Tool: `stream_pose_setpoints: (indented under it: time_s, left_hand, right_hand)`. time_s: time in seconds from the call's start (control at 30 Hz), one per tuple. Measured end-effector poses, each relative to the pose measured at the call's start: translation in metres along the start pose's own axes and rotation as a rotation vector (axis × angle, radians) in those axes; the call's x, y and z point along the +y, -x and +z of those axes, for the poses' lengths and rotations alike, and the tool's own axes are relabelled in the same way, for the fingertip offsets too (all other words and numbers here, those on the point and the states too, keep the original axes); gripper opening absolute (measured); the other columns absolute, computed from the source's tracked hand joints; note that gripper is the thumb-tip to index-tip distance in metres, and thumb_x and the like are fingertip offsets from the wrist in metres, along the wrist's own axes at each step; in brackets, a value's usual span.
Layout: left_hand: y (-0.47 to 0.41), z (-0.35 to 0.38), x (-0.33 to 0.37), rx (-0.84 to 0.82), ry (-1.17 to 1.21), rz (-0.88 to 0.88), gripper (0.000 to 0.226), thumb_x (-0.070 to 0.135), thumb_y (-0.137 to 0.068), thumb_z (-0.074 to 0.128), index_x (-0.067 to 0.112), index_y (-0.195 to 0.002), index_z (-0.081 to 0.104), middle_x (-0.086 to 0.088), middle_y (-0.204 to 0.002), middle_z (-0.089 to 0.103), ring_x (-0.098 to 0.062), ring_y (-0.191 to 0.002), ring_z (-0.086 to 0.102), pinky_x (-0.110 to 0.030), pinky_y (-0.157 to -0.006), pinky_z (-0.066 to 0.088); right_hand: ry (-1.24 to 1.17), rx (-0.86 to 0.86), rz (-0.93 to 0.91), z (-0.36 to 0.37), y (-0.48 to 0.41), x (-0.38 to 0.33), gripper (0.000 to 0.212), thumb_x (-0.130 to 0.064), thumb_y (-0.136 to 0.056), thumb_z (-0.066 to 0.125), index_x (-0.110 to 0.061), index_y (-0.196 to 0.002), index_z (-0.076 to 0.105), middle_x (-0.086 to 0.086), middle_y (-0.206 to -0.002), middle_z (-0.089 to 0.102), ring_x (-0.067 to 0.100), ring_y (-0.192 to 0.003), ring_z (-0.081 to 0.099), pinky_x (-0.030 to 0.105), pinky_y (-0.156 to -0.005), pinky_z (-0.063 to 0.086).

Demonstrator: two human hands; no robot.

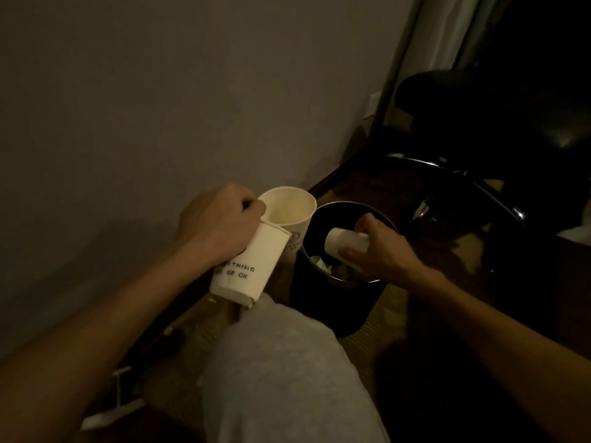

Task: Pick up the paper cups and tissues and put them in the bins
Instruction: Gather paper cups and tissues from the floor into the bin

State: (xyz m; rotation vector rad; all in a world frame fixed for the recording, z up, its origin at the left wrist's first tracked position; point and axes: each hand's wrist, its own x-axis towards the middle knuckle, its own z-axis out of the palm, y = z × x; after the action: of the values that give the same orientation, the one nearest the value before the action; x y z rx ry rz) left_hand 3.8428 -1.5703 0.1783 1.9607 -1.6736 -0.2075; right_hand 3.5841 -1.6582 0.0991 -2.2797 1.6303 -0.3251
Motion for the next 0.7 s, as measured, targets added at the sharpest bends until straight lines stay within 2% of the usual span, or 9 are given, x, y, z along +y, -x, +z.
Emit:
stream_pose_setpoints:
  time_s: [0.07,0.1,0.3,0.37,0.43,0.5,0.57,0.63,0.7]
  left_hand:
    - [-0.018,0.007,0.022,0.035,-0.034,0.042,0.034,0.035,-0.094,0.048,0.019,-0.066,0.059,0.004,-0.057,0.057,-0.014,-0.052,0.055,-0.026,-0.046,0.035]
    - [-0.025,0.013,0.031,0.05,-0.041,0.059,0.034,0.035,-0.094,0.048,0.02,-0.065,0.058,0.005,-0.056,0.056,-0.013,-0.051,0.054,-0.024,-0.046,0.032]
    - [-0.045,0.058,0.062,0.021,-0.08,0.125,0.032,0.037,-0.095,0.046,0.024,-0.067,0.055,0.008,-0.056,0.052,-0.004,-0.047,0.049,-0.02,-0.042,0.025]
    - [-0.048,0.07,0.064,-0.019,-0.081,0.12,0.032,0.037,-0.096,0.046,0.025,-0.068,0.055,0.008,-0.057,0.053,-0.005,-0.049,0.051,-0.02,-0.043,0.026]
    - [-0.055,0.077,0.063,-0.055,-0.073,0.085,0.032,0.037,-0.095,0.046,0.023,-0.067,0.056,0.007,-0.057,0.055,-0.006,-0.05,0.052,-0.021,-0.045,0.027]
    - [-0.062,0.082,0.064,-0.082,-0.045,0.029,0.033,0.037,-0.095,0.047,0.022,-0.067,0.056,0.007,-0.058,0.055,-0.007,-0.051,0.053,-0.021,-0.046,0.028]
    - [-0.065,0.09,0.068,-0.105,0.006,-0.031,0.034,0.036,-0.094,0.048,0.022,-0.064,0.055,0.007,-0.055,0.054,-0.007,-0.049,0.051,-0.02,-0.046,0.028]
    - [-0.064,0.101,0.076,-0.123,0.112,-0.099,0.034,0.035,-0.092,0.05,0.022,-0.061,0.054,0.008,-0.05,0.054,-0.004,-0.046,0.052,-0.02,-0.045,0.029]
    - [-0.055,0.117,0.083,-0.112,0.226,-0.139,0.034,0.036,-0.092,0.05,0.023,-0.061,0.052,0.01,-0.049,0.053,0.001,-0.043,0.051,-0.018,-0.044,0.029]
  right_hand:
    - [0.079,-0.041,0.0,0.008,-0.003,0.011,0.052,-0.055,-0.084,0.064,-0.025,-0.121,0.043,0.001,-0.127,0.053,0.024,-0.107,0.057,0.05,-0.092,0.046]
    - [0.104,-0.054,0.011,0.012,-0.005,0.016,0.053,-0.056,-0.083,0.063,-0.026,-0.122,0.044,0.001,-0.126,0.053,0.024,-0.108,0.056,0.047,-0.092,0.044]
    - [0.078,-0.176,0.025,0.028,-0.023,0.025,0.051,-0.061,-0.085,0.058,-0.022,-0.118,0.053,0.003,-0.116,0.056,0.017,-0.093,0.053,0.033,-0.073,0.045]
    - [0.007,-0.23,0.042,0.029,-0.024,0.028,0.057,-0.065,-0.084,0.055,-0.023,-0.123,0.052,0.003,-0.12,0.056,0.015,-0.096,0.053,0.029,-0.075,0.046]
    - [-0.154,-0.256,0.085,0.026,-0.023,0.034,0.077,-0.068,-0.077,0.061,-0.026,-0.138,0.042,0.005,-0.14,0.046,0.02,-0.121,0.048,0.035,-0.094,0.046]
    - [-0.393,-0.249,0.118,0.011,-0.018,0.038,0.106,-0.069,-0.062,0.074,-0.035,-0.148,0.024,0.002,-0.156,0.026,0.024,-0.142,0.027,0.045,-0.111,0.033]
    - [-0.702,-0.236,0.116,-0.008,-0.013,0.042,0.121,-0.067,-0.05,0.083,-0.043,-0.148,0.016,-0.002,-0.158,0.019,0.02,-0.143,0.022,0.036,-0.107,0.034]
    - [-0.972,-0.183,0.106,-0.027,-0.009,0.044,0.112,-0.067,-0.054,0.079,-0.046,-0.147,0.02,-0.004,-0.155,0.027,0.015,-0.135,0.033,0.026,-0.091,0.041]
    - [-1.091,-0.138,0.114,-0.041,-0.009,0.044,0.096,-0.071,-0.061,0.069,-0.043,-0.144,0.028,-0.005,-0.145,0.04,0.012,-0.121,0.048,0.028,-0.083,0.048]
